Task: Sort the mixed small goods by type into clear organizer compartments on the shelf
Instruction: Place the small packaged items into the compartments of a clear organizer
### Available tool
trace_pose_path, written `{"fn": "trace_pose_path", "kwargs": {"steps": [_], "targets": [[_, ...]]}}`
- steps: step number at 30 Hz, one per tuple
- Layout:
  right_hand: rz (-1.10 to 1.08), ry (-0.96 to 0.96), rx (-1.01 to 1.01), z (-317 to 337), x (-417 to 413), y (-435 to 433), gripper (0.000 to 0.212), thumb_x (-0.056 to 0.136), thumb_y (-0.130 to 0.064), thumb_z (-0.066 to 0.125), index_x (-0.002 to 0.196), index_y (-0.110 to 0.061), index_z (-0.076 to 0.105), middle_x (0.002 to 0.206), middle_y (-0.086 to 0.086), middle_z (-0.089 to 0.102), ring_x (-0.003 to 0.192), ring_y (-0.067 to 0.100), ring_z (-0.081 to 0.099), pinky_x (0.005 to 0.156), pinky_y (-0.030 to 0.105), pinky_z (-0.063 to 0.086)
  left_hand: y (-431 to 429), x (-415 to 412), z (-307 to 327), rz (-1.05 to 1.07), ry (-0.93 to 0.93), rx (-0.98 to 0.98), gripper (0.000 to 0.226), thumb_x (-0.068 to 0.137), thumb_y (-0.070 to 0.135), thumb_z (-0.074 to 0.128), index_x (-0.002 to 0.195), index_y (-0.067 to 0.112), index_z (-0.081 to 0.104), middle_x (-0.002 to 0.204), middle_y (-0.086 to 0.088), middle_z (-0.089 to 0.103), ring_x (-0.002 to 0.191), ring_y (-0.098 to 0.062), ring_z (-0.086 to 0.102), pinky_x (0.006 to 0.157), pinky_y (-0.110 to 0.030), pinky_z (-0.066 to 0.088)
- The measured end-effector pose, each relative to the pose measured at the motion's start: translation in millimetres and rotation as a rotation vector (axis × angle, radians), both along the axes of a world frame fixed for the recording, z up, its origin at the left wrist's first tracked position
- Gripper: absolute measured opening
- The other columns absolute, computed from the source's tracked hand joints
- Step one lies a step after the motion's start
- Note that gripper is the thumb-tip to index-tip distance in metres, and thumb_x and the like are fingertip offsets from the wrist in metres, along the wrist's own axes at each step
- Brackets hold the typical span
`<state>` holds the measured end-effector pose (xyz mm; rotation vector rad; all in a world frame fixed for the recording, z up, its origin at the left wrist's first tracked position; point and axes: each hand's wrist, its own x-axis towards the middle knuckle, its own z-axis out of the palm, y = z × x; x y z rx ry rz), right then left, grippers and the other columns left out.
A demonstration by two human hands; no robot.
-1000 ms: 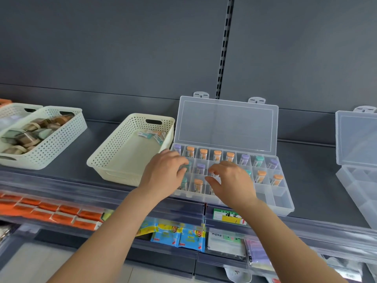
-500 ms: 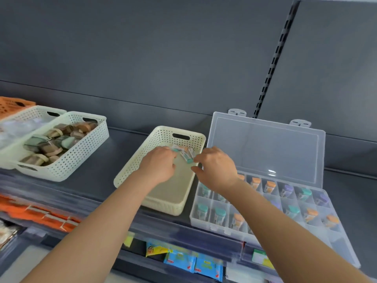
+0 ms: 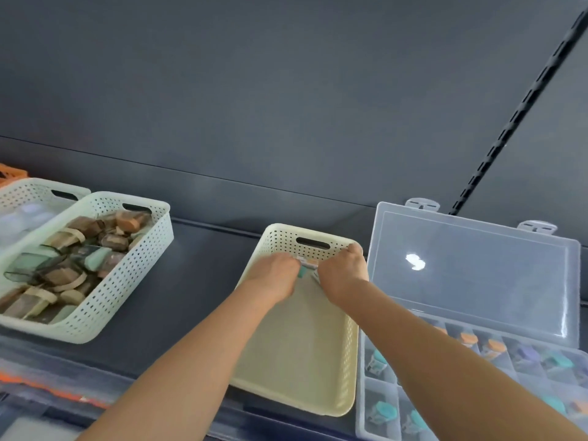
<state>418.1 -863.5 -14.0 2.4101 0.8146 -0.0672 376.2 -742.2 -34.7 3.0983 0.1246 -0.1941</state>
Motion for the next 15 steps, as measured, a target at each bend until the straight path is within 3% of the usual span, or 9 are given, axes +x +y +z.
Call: {"fn": "trace_pose_path", "kwargs": {"steps": [3, 6, 12, 15], "targets": [[-0.046, 0.008, 0.087, -5, 4, 5, 0.013, 0.088, -0.015, 0.049, 0.089, -0.026, 0.057, 0.079, -0.007, 0.052, 0.084, 0.019, 0.053, 0.075, 0.033, 0.032, 5, 8, -5, -0.035, -0.054, 0.024, 0.03, 0.088, 0.005, 0.052, 0.116, 0.01, 0.062, 0.112, -0.009, 0.058, 0.109, -0.029, 0.054, 0.085, -0.039, 0.046], [-0.098, 0.102, 0.249, -8, 6, 8, 0.02, 0.087, -0.008, 0.05, 0.1, -0.017, 0.062, 0.095, -0.001, 0.063, 0.094, 0.02, 0.06, 0.069, 0.028, 0.037, 7, 10, -9, -0.04, -0.052, 0.003, 0.025, 0.093, 0.014, 0.054, 0.115, 0.01, 0.064, 0.111, -0.01, 0.057, 0.108, -0.031, 0.053, 0.08, -0.038, 0.043], [-0.148, 0.17, 0.368, -9, -1, 10, 0.023, 0.087, -0.003, 0.051, 0.108, -0.004, 0.061, 0.108, 0.01, 0.06, 0.099, 0.028, 0.06, 0.07, 0.031, 0.043, 5, 4, -6, -0.001, 0.01, -0.114, 0.011, 0.085, 0.013, 0.058, 0.095, 0.013, 0.06, 0.103, -0.009, 0.062, 0.09, -0.029, 0.056, 0.067, -0.032, 0.041], [-0.114, 0.174, 0.427, -3, -6, 9, 0.028, 0.086, -0.004, 0.056, 0.113, -0.004, 0.058, 0.113, 0.012, 0.055, 0.101, 0.03, 0.06, 0.075, 0.034, 0.048, 6, -3, -2, 0.024, -0.013, -0.218, 0.011, 0.087, 0.017, 0.056, 0.098, 0.015, 0.058, 0.103, -0.006, 0.063, 0.09, -0.027, 0.058, 0.068, -0.031, 0.041]]}}
